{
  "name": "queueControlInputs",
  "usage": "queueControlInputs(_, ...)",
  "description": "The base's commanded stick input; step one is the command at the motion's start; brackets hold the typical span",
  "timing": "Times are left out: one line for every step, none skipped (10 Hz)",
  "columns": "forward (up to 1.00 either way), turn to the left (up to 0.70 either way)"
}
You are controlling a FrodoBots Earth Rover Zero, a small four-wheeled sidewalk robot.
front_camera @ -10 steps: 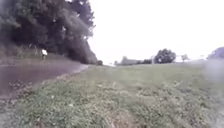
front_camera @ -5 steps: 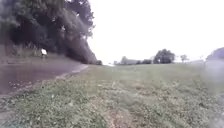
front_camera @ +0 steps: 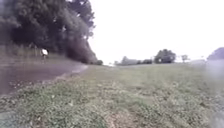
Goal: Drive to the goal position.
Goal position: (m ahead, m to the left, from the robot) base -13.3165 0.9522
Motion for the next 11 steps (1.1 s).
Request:
queueControlInputs(0.0, 0.45)
queueControlInputs(0.0, 0.45)
queueControlInputs(0.0, 0.45)
queueControlInputs(0.0, 0.45)
queueControlInputs(0.0, 0.45)
queueControlInputs(0.0, 0.45)
queueControlInputs(0.0, 0.45)
queueControlInputs(0.0, 0.45)
queueControlInputs(0.0, 0.45)
queueControlInputs(0.0, 0.45)
queueControlInputs(0.0, 0.45)
